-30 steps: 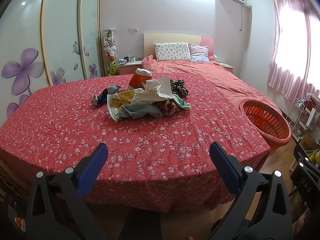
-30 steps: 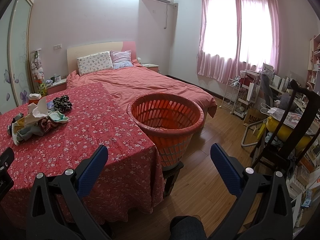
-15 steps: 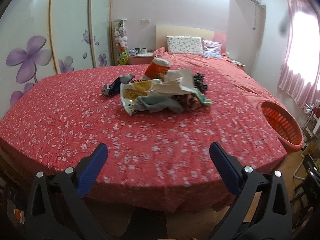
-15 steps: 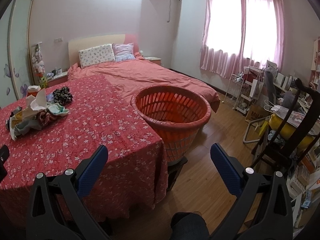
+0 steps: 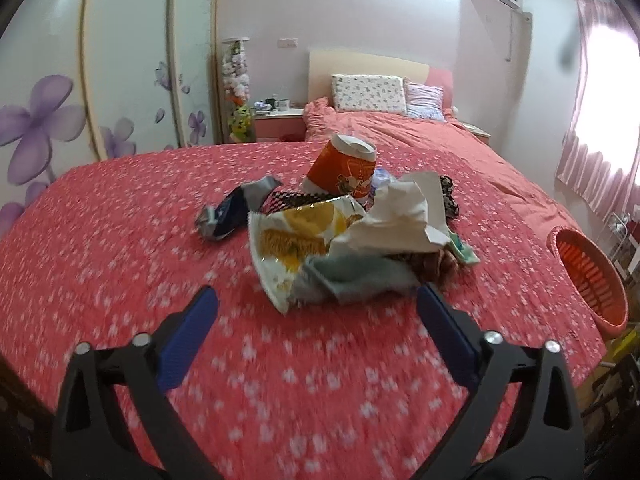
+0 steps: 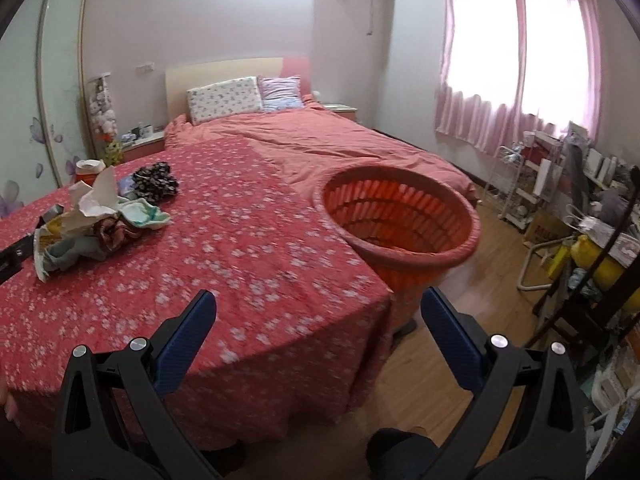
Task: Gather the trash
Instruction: 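Reach the left tool to the grey sock while the right tool grasps the crumpled tissue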
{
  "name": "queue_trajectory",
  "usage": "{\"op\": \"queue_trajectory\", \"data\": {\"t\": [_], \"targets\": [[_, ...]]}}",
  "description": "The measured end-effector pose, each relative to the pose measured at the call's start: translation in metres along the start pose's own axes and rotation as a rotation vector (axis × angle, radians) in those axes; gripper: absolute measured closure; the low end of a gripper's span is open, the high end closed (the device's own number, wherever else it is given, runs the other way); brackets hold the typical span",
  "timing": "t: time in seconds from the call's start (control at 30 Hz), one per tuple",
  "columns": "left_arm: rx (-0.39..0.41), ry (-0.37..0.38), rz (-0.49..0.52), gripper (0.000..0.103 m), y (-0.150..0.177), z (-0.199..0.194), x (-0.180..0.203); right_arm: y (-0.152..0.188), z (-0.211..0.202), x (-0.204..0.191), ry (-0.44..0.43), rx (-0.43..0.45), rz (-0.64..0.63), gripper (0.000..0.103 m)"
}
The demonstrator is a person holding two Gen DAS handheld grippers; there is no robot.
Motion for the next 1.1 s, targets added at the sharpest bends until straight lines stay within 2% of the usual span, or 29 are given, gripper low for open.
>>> {"op": "queue_trajectory", "data": {"t": [0.2,0.53,0.77,0.87,1.1], "targets": [[-0.092,0.054,0.017,0.034,-0.008,0.042,0.001,-0.014,0.01,-0.02,-0.041,0.024,-0.038,0.002],[-0.172,0.047,0.038,0.051,-0.003,0.077,0.001,-0.023,0.022,-0.047,-0.08,0.027,-0.097,0.002],[-0.198,0.065,0.026,0.089,-0.001,0.086,-0.001,-0.028,0.025,-0.057,-0.097,0.029,-0.115,0.002],[-0.183,0.081,0.023,0.093,-0.003,0.083,-0.005,-0.03,0.026,-0.062,-0.105,0.025,-0.123,0.002],[-0.093,0.113,-0.005,0.094,-0.021,0.054,-0.02,-0.037,0.027,-0.077,-0.142,0.03,-0.138,0.002]]}}
Point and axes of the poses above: each gripper's, at about its wrist camera, not at the fingertips, and z roughly the way its jaws point, x to its right, y to its underside, the point moved 4 cm from there along z, roughly the way its jaws point, and after that the axes turned 9 degrees about -z, right-handed, at the moved point
